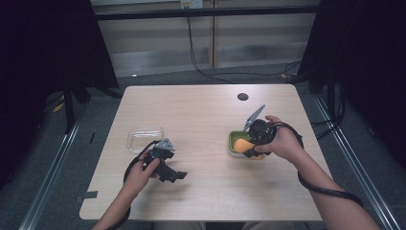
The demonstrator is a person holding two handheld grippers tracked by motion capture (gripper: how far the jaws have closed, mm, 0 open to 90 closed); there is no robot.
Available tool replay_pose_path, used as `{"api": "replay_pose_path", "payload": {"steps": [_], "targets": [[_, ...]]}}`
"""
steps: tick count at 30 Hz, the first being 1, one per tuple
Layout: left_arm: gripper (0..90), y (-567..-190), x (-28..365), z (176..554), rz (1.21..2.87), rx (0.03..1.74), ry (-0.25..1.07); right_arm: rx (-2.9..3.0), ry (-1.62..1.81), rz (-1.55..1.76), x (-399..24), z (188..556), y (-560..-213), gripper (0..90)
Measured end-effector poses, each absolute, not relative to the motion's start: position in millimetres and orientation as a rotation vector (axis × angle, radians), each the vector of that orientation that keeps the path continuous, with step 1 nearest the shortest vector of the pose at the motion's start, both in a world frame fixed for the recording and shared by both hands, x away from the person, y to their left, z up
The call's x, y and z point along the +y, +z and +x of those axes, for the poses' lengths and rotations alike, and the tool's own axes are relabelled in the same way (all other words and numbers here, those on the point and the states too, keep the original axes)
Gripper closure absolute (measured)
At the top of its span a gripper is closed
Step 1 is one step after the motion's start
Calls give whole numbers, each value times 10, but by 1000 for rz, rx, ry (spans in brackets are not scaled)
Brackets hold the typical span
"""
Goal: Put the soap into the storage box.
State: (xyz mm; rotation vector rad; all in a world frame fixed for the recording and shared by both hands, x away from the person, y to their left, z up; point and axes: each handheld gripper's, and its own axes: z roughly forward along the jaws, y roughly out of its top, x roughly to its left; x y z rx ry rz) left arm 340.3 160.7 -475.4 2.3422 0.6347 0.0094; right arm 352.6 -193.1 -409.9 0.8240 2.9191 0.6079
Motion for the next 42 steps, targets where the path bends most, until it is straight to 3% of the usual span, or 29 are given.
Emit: {"api": "replay_pose_path", "payload": {"steps": [42], "targets": [[10,-4756,1616,3406,2354,625,13,2886,537,804,-2041,3780,-4216,497]]}}
